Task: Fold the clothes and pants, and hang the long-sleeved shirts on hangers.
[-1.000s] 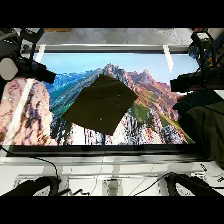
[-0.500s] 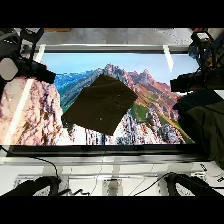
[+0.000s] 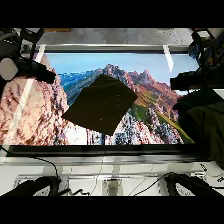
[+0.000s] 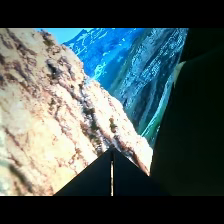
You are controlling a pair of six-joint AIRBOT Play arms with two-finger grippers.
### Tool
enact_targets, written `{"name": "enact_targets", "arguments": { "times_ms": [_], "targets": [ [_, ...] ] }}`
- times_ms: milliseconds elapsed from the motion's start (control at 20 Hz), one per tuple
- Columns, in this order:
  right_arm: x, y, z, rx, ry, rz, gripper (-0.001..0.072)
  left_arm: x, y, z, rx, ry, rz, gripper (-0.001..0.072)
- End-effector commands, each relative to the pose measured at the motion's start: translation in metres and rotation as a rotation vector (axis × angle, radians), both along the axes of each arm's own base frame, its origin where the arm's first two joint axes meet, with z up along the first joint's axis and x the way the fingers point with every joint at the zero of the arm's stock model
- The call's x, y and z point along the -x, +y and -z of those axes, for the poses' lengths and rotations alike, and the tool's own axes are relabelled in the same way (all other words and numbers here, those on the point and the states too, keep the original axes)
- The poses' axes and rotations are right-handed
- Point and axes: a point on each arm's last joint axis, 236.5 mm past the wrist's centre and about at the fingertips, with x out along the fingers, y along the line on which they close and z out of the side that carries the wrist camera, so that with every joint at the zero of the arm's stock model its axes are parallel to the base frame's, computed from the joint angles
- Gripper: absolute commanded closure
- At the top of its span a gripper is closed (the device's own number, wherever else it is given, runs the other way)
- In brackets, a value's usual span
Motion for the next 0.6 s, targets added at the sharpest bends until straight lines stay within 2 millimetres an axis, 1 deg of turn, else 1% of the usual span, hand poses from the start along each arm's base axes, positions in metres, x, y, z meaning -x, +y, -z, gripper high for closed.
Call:
{"name": "enact_targets", "arguments": {
  "times_ms": [0,50,100,150,200,300,350,400,450,500,550],
  "targets": [
    [-0.009,0.003,0.005,0.006,-0.012,-0.019,0.0672,0.000,0.000,0.000,0.000,0.001,-0.001,0.0700],
    [-0.008,0.005,0.021,0.024,0.028,-0.043,0.0672,0.000,0.000,0.000,0.002,0.001,0.001,0.0701],
    [-0.007,0.009,0.043,0.021,0.068,-0.061,0.0673,0.000,-0.002,0.001,0.008,0.002,0.003,0.0701],
    [-0.008,0.018,0.064,-0.017,0.088,-0.072,0.0672,0.000,-0.004,0.001,0.017,0.004,0.008,0.0701],
    [-0.007,0.031,0.082,-0.069,0.104,-0.093,0.0672,-0.001,-0.006,0.000,0.021,-0.005,0.011,0.0700],
    [0.007,0.066,0.117,-0.212,0.151,-0.161,0.0673,-0.001,-0.006,0.001,0.024,0.000,0.012,0.0701],
    [0.017,0.084,0.134,-0.284,0.181,-0.198,0.0672,0.004,-0.004,0.006,0.020,0.030,0.005,0.0701],
    [0.032,0.101,0.154,-0.359,0.231,-0.230,0.0672,0.008,0.000,0.013,0.026,0.059,-0.016,0.0700],
    [0.048,0.113,0.172,-0.419,0.291,-0.242,0.0672,0.010,0.009,0.025,0.050,0.079,-0.061,0.0700],
    [0.065,0.125,0.192,-0.472,0.359,-0.243,0.0672,0.011,0.020,0.041,0.080,0.096,-0.113,0.0700],
    [0.082,0.135,0.209,-0.511,0.416,-0.233,0.0671,0.014,0.030,0.061,0.129,0.121,-0.169,0.0699]
  ]
}}
